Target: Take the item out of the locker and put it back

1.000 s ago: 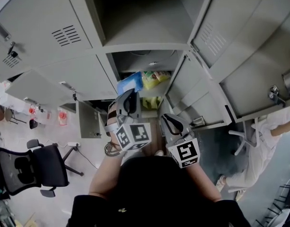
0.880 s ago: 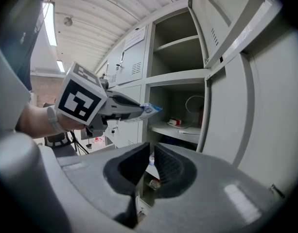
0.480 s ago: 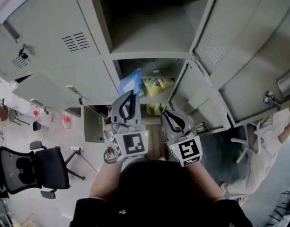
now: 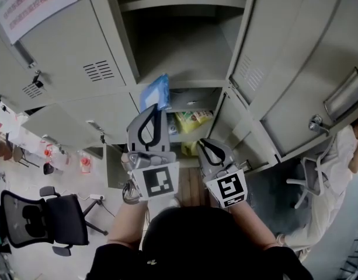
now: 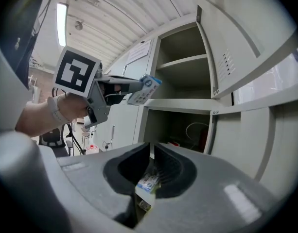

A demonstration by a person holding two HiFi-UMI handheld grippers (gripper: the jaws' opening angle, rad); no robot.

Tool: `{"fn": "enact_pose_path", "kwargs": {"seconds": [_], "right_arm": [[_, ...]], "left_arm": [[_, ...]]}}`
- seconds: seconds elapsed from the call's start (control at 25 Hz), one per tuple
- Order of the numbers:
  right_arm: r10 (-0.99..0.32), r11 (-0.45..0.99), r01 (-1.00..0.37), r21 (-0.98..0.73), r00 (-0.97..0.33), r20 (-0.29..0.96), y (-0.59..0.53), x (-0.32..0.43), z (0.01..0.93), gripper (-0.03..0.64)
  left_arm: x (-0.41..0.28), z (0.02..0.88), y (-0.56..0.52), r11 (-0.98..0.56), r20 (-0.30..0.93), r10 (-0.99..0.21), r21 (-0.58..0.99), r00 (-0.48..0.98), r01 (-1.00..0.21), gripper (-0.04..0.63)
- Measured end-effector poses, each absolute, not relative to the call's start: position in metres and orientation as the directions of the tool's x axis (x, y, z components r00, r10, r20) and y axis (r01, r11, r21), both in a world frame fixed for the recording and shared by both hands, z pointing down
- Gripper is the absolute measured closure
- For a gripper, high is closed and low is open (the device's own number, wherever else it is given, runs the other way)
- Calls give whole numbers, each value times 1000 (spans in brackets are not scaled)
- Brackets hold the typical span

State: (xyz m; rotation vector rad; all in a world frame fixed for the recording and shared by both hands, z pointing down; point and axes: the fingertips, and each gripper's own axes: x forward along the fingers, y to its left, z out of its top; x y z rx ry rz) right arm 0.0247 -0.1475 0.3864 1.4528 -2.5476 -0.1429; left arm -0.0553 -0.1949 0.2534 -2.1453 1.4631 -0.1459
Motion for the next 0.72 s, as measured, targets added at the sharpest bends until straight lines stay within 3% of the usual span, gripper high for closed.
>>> {"fn": "enact_pose_path", "kwargs": {"seconds": [0.72], "right_arm": [[-890,454,-870,191,-451,61,-157,43,358,592]], "left_arm": [[-26,210,-264,-232,-231,-883,-543,410,-807,560]]}}
